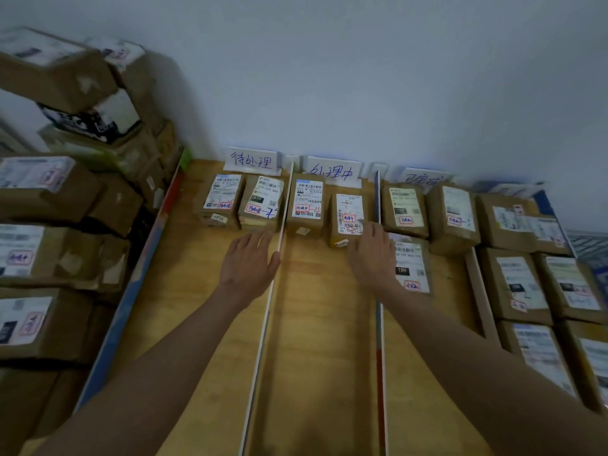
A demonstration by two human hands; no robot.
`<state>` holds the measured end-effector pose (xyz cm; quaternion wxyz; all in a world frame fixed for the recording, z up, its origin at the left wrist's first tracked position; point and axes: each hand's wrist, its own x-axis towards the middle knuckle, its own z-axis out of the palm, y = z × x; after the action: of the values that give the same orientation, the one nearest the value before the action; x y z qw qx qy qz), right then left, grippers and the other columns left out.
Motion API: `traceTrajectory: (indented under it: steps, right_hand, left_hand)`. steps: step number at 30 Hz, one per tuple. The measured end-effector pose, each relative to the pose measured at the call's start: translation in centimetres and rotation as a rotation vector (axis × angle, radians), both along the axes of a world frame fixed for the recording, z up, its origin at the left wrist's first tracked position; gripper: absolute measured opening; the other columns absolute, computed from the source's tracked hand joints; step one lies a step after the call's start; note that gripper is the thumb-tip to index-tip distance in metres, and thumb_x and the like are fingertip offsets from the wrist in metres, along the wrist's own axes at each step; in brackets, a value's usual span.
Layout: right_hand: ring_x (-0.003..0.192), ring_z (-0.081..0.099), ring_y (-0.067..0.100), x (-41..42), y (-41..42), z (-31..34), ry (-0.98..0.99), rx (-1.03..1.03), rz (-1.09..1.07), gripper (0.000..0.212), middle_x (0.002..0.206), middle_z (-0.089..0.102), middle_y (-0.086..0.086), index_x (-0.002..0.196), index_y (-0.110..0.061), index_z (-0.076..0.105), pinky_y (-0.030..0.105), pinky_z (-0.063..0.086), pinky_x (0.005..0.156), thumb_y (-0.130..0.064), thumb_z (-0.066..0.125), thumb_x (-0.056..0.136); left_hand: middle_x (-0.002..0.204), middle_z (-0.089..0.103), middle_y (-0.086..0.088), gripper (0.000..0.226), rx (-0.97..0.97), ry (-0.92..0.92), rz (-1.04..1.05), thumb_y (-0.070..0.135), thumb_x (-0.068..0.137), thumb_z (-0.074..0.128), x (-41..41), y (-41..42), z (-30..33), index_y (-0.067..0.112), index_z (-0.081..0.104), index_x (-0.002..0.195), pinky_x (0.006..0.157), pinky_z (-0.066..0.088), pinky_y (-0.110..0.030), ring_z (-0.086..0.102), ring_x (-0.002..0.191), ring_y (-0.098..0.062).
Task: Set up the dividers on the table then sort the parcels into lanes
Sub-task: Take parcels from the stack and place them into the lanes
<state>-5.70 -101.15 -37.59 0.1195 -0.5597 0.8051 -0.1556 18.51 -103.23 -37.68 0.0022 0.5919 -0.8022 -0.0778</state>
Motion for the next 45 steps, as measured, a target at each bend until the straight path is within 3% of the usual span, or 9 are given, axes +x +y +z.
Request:
traceTrajectory:
  steps: [3, 6, 16, 23, 25, 33, 37, 45]
  right_hand:
    - [0.144, 0.028, 0.027, 2.0, 4.0, 1.7, 0.108, 0.011, 0.099, 0.051, 0.154, 0.035, 0.008, 0.148, -0.016, 0.032, 0.047, 0.018, 0.121, -0.034, 0.038, 0.101]
    - [0.147, 0.023, 0.026, 4.2, 7.8, 3.4, 0.171, 0.021, 0.155, 0.053, 0.157, 0.030, 0.008, 0.151, -0.018, 0.028, 0.048, 0.016, 0.121, -0.036, 0.035, 0.101]
    - [0.144, 0.027, 0.028, 14.4, 18.6, 9.6, 0.212, -0.091, 0.307, 0.053, 0.156, 0.031, 0.007, 0.149, -0.019, 0.030, 0.049, 0.019, 0.119, -0.040, 0.033, 0.101]
    - [0.139, 0.036, 0.026, 22.9, 20.7, 12.9, 0.157, -0.141, 0.392, 0.052, 0.150, 0.041, 0.006, 0.147, -0.018, 0.034, 0.045, 0.022, 0.117, -0.041, 0.032, 0.101]
    - [0.135, 0.041, 0.026, 25.1, 20.6, 13.4, 0.146, -0.157, 0.413, 0.051, 0.145, 0.046, 0.006, 0.145, -0.017, 0.036, 0.045, 0.024, 0.116, -0.041, 0.033, 0.101]
    - [0.123, 0.051, 0.027, 34.2, 16.8, 13.4, 0.129, -0.190, 0.458, 0.040, 0.133, 0.054, 0.007, 0.134, -0.017, 0.044, 0.043, 0.033, 0.107, -0.037, 0.037, 0.100]
    - [0.121, 0.052, 0.029, 39.1, 13.2, 12.9, 0.104, -0.202, 0.433, 0.038, 0.131, 0.054, 0.009, 0.132, -0.013, 0.043, 0.042, 0.037, 0.105, -0.035, 0.038, 0.101]
    - [0.118, 0.054, 0.030, 47.4, 6.3, 10.7, 0.025, -0.128, 0.327, 0.040, 0.129, 0.053, 0.011, 0.136, -0.013, 0.037, 0.044, 0.041, 0.102, -0.032, 0.039, 0.101]
  left_hand:
    - [0.155, 0.036, -0.003, 0.054, -0.021, -0.008, 0.011, 0.041, 0.102, 0.034, 1.4, 2.8, 1.6, 0.015, 0.036, 0.149, 0.114, 0.026, -0.039, 0.034, 0.140, -0.022]
    - [0.152, 0.041, -0.006, 0.054, -0.060, 0.019, 0.022, 0.041, 0.101, 0.034, 3.1, 6.2, 3.5, 0.013, 0.041, 0.146, 0.112, 0.028, -0.042, 0.037, 0.138, -0.025]
    - [0.153, 0.038, -0.002, 0.055, -0.168, -0.027, 0.114, 0.044, 0.102, 0.031, 13.5, 19.0, 9.9, 0.017, 0.032, 0.150, 0.115, 0.026, -0.041, 0.033, 0.140, -0.023]
    - [0.141, 0.050, 0.000, 0.054, -0.246, -0.051, 0.276, 0.046, 0.097, 0.022, 23.6, 23.8, 13.5, 0.020, 0.046, 0.138, 0.112, 0.029, -0.042, 0.042, 0.132, -0.021]
    - [0.139, 0.053, -0.002, 0.048, -0.274, -0.045, 0.313, 0.042, 0.098, 0.029, 25.9, 24.5, 13.9, 0.018, 0.049, 0.135, 0.110, 0.030, -0.043, 0.044, 0.131, -0.023]
    - [0.149, 0.043, -0.004, 0.051, -0.251, -0.034, 0.345, 0.040, 0.102, 0.035, 34.7, 21.5, 14.2, 0.016, 0.039, 0.146, 0.117, 0.021, -0.042, 0.035, 0.139, -0.024]
    - [0.145, 0.047, -0.005, 0.047, -0.258, -0.009, 0.325, 0.040, 0.101, 0.035, 39.2, 17.1, 13.8, 0.016, 0.044, 0.140, 0.116, 0.022, -0.042, 0.039, 0.136, -0.023]
    - [0.156, 0.034, -0.006, 0.055, -0.117, 0.041, 0.259, 0.046, 0.102, 0.030, 45.5, 7.3, 11.2, 0.018, 0.030, 0.149, 0.121, 0.019, -0.046, 0.026, 0.146, -0.023]
